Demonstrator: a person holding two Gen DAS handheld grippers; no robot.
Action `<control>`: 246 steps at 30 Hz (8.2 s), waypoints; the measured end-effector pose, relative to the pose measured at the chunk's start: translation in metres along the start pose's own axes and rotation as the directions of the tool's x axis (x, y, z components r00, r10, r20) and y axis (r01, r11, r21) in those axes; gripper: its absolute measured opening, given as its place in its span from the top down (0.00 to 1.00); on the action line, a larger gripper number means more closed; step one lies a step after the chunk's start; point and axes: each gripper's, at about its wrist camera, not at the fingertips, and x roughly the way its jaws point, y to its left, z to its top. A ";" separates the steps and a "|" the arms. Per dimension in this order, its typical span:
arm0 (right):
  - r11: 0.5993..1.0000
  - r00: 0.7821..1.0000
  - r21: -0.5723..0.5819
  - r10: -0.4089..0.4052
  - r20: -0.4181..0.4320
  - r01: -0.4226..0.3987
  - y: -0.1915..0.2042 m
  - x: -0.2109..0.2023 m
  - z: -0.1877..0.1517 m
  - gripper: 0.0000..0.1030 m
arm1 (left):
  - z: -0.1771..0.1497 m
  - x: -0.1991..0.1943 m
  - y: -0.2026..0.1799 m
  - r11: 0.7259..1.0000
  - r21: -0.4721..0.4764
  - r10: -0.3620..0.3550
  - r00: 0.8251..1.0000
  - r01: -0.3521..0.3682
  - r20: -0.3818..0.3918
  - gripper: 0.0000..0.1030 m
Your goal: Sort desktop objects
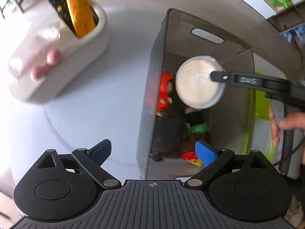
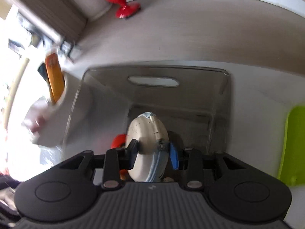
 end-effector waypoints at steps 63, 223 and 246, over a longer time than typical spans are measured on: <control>0.985 0.985 -0.057 -0.160 0.064 0.164 -0.029 -0.034 -0.107 0.89 | -0.021 0.089 -0.029 0.983 0.047 0.175 0.984 -0.176 0.008 0.77; 0.964 0.964 0.005 -0.265 -0.016 0.265 -0.069 0.015 -0.068 0.54 | -0.035 -0.013 0.002 0.967 0.253 0.001 0.988 0.039 -0.156 0.04; 0.990 0.938 0.030 -0.138 0.318 0.135 -0.107 -0.119 -0.110 0.44 | -0.036 -0.014 -0.117 0.888 0.430 -0.088 0.978 0.162 -0.187 0.04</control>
